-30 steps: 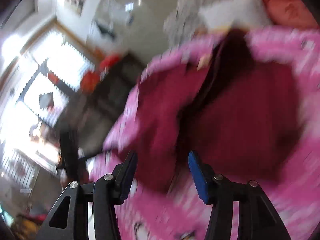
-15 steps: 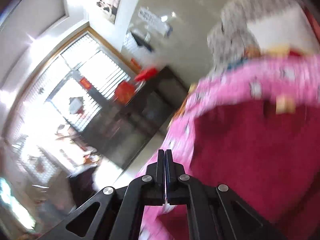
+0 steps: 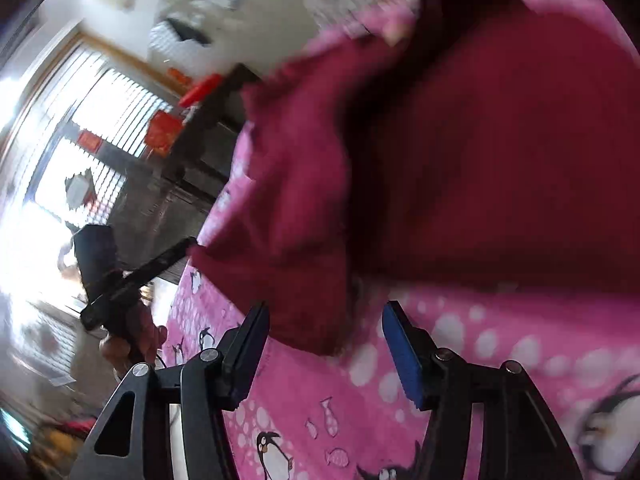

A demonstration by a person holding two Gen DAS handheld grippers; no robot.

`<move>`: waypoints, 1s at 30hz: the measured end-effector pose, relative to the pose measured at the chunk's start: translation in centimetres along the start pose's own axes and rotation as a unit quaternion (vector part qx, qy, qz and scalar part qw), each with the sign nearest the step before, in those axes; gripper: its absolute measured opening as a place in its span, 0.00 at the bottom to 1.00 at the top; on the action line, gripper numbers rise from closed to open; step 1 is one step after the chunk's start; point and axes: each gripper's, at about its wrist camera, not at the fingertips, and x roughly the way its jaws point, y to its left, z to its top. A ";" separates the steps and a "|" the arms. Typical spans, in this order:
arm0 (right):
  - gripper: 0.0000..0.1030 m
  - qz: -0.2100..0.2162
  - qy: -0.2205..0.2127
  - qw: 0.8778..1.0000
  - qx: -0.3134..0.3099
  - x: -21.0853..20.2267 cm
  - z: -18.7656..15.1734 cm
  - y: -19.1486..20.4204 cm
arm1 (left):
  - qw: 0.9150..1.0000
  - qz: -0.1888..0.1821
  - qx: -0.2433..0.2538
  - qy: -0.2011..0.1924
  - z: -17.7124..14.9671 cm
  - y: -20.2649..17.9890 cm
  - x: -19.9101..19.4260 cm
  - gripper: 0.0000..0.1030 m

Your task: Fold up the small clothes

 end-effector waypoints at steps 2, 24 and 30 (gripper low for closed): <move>0.41 0.016 -0.002 1.000 -0.013 1.2 0.2 0.1 | 1.000 -0.016 -0.010 0.003 -0.2 -0.2 -0.2 0.40; 0.45 -0.015 -0.171 0.983 -0.069 1.2 17.2 5.4 | 0.998 0.007 -0.033 -0.047 5.0 1.2 1.8 0.52; 0.57 -0.284 -0.193 0.936 -0.082 -5.5 17.4 0.4 | 0.997 -0.011 -0.041 -0.065 8.4 0.8 4.7 0.53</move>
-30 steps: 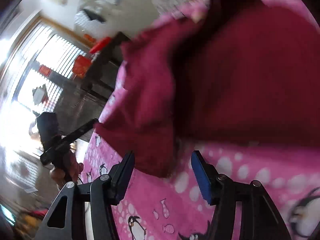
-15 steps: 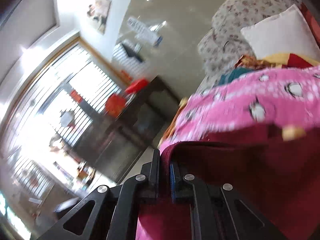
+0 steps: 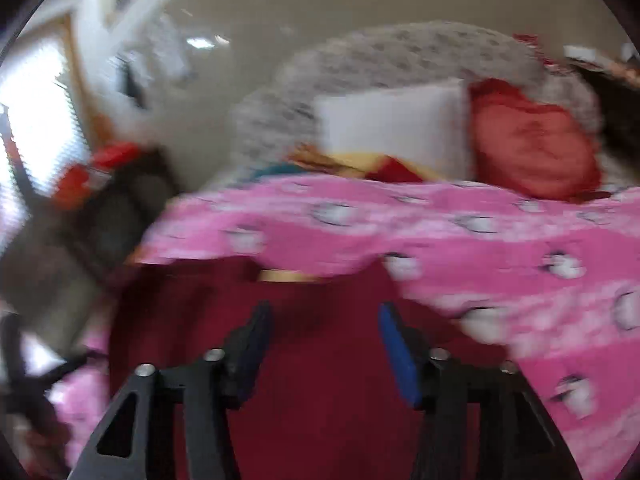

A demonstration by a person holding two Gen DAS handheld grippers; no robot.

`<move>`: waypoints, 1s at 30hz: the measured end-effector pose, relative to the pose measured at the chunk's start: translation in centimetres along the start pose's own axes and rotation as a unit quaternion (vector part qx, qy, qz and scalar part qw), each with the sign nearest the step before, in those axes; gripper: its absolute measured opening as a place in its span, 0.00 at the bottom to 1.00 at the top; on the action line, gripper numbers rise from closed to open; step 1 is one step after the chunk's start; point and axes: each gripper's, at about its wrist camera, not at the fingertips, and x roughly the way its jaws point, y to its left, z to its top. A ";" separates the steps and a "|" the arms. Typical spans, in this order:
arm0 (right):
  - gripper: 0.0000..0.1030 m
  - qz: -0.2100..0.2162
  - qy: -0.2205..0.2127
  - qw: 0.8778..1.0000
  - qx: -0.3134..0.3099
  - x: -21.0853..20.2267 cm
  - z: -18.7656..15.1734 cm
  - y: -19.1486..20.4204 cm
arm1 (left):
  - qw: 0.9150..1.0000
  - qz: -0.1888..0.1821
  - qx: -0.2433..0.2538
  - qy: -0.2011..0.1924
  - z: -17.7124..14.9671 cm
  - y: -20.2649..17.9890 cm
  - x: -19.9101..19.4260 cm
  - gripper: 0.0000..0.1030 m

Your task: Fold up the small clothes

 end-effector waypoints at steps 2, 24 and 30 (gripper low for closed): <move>0.56 0.001 0.060 0.998 0.028 3.9 0.3 -2.4 | 1.000 -0.006 -0.001 0.004 0.7 -0.8 1.0 0.52; 0.22 -0.053 -0.005 0.997 0.054 -2.0 -0.7 -5.9 | 0.996 0.063 0.056 -0.010 6.8 -5.5 7.3 0.48; 0.22 -0.007 0.040 0.998 -0.042 -4.7 -4.8 -0.6 | 0.996 0.038 0.077 -0.007 5.5 -7.4 6.8 0.49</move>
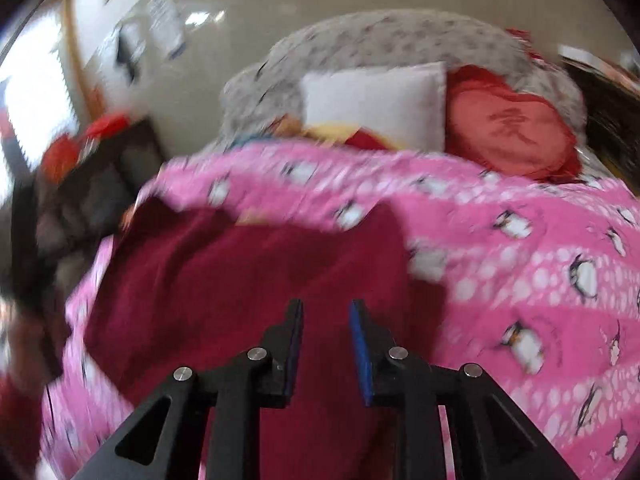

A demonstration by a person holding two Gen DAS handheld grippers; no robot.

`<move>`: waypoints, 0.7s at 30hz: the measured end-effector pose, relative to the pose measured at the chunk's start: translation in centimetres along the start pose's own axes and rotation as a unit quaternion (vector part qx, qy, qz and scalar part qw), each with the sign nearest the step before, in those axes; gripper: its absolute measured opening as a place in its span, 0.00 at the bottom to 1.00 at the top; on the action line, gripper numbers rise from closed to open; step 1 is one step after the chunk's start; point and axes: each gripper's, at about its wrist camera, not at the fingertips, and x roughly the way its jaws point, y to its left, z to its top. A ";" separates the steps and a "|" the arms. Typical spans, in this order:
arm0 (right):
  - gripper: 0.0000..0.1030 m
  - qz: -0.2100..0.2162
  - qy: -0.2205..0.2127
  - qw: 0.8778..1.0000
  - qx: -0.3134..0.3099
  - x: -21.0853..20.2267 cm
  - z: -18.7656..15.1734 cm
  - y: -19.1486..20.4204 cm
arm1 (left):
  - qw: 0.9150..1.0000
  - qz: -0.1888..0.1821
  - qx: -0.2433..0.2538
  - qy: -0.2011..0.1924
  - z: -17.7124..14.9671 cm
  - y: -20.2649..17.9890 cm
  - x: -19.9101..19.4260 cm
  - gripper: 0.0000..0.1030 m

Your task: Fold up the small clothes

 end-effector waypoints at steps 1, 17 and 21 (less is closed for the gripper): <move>0.22 -0.002 0.013 1.000 -0.009 0.4 -0.8 0.4 | 1.000 0.001 0.009 0.003 -0.3 -0.6 0.7 0.49; 0.22 0.011 0.005 0.999 -0.037 -2.5 -5.3 2.1 | 0.999 0.031 -0.007 0.000 -0.5 2.8 3.1 0.51; 0.22 -0.010 0.032 0.999 -0.024 -0.4 -7.1 1.3 | 0.999 0.036 0.003 0.008 -1.8 2.5 1.7 0.51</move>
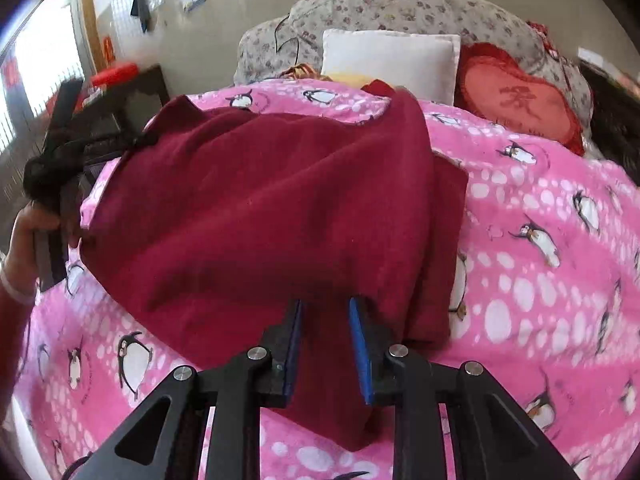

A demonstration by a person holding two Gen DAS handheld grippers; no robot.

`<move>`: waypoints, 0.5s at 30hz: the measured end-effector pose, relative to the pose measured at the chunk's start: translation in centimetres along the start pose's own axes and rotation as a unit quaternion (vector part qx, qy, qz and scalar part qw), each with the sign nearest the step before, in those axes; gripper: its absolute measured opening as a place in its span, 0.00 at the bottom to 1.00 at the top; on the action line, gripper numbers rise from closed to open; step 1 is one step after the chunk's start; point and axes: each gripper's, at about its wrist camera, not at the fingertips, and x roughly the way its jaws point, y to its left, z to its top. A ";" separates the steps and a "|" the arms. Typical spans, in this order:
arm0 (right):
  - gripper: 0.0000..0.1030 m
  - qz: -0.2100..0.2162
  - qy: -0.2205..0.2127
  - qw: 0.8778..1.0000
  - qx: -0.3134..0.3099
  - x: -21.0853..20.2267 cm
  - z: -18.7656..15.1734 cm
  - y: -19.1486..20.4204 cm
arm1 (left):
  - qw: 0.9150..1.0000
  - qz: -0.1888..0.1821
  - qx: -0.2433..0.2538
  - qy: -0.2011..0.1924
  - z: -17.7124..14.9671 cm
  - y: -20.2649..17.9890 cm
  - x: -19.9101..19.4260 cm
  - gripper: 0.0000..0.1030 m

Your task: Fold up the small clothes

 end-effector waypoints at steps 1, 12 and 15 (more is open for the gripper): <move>0.22 0.003 -0.006 1.000 0.006 -0.9 0.0 0.2 | 1.000 0.000 -0.001 -0.001 -0.3 0.0 -0.7 0.51; 0.35 0.012 -0.003 1.000 0.029 -1.5 -1.0 1.2 | 0.999 0.038 -0.028 0.018 -6.9 1.2 -5.5 0.51; 0.35 0.030 -0.023 0.999 0.014 -3.0 0.0 3.1 | 0.998 0.047 -0.034 0.013 -8.2 1.6 -5.6 0.51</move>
